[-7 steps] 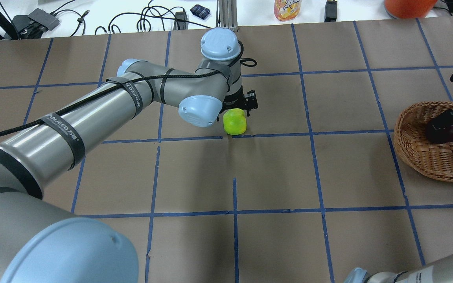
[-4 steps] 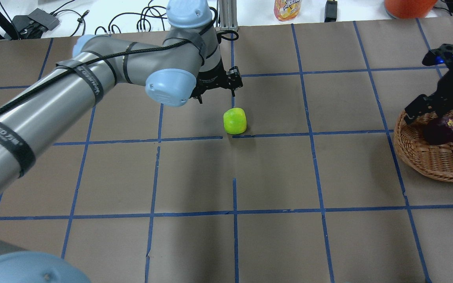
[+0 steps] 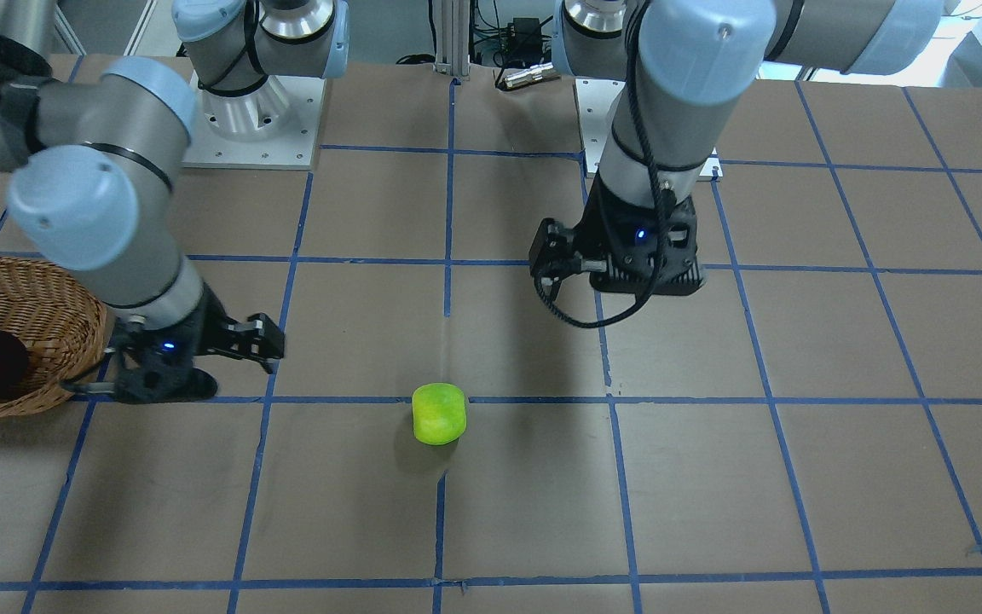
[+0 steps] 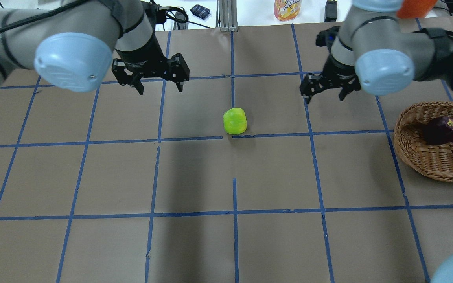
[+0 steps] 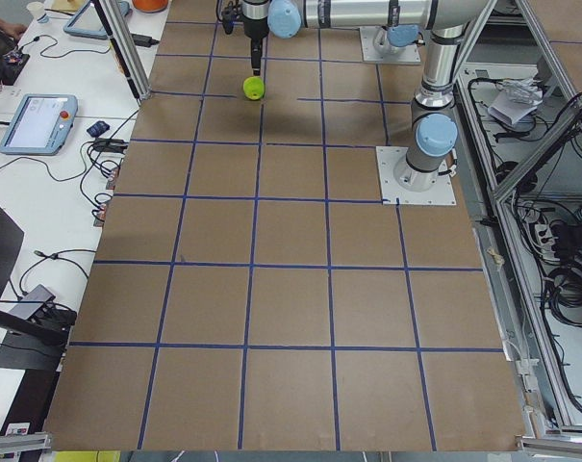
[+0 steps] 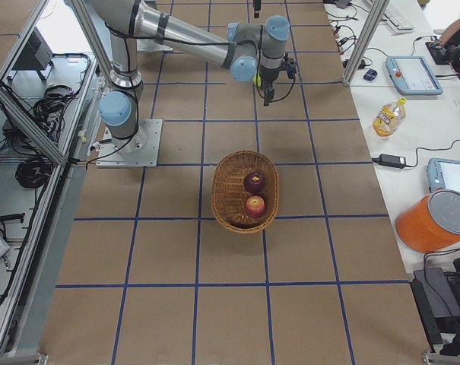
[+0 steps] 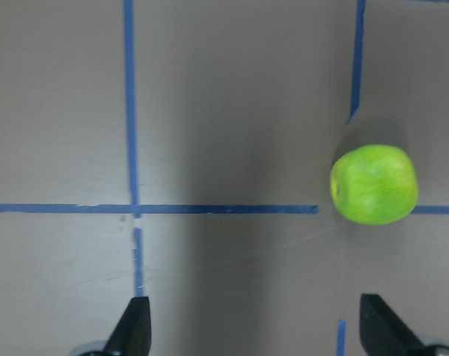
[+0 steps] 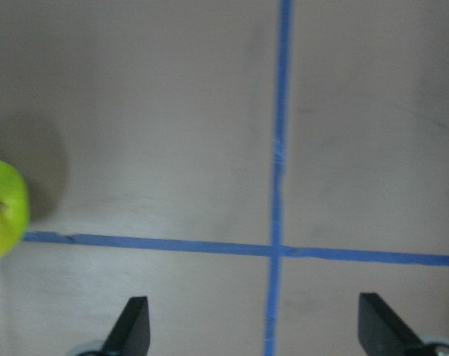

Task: Put all apples into basket
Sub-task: 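Open and raise the left gripper while the right gripper moves toward center, then lower the right gripper and grasp the green apple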

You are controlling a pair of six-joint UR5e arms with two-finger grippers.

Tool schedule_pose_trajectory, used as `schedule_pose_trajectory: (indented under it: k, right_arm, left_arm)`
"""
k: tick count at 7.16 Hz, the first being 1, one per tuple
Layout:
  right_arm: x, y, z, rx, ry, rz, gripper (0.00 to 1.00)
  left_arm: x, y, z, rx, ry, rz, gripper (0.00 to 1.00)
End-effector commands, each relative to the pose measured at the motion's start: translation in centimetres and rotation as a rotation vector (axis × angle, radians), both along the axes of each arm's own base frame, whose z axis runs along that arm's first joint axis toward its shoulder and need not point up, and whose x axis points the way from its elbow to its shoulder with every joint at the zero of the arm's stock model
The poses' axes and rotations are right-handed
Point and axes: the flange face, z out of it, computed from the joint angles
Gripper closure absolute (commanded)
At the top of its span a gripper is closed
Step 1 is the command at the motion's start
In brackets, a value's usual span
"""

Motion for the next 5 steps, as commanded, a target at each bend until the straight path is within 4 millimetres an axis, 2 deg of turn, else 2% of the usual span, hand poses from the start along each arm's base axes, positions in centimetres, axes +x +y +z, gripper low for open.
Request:
schedule_pose_trajectory:
  k: [1,2,3,4,5]
  right_arm:
    - [14.9,-0.1,-3.4,-0.039,0.006,0.046,0.00]
    - [15.9,0.2,-5.1,-0.032,0.008,0.060,0.00]
    - [17.0,0.7,-6.8,-0.014,0.012,0.079,0.00]
    - [18.2,0.6,-8.1,-0.031,0.003,0.094,0.00]
    - [18.8,0.4,-9.5,-0.040,0.002,0.103,0.00]
  left_arm:
    - [6.3,4.7,5.9,0.015,-0.031,0.028,0.00]
    - [11.9,3.8,6.8,0.004,-0.040,0.051,0.00]
    - [13.1,4.6,6.9,0.033,-0.026,0.073,0.00]
    - [12.1,4.3,6.8,0.035,-0.028,0.080,0.00]
    - [9.3,4.2,6.6,0.028,-0.021,0.116,0.00]
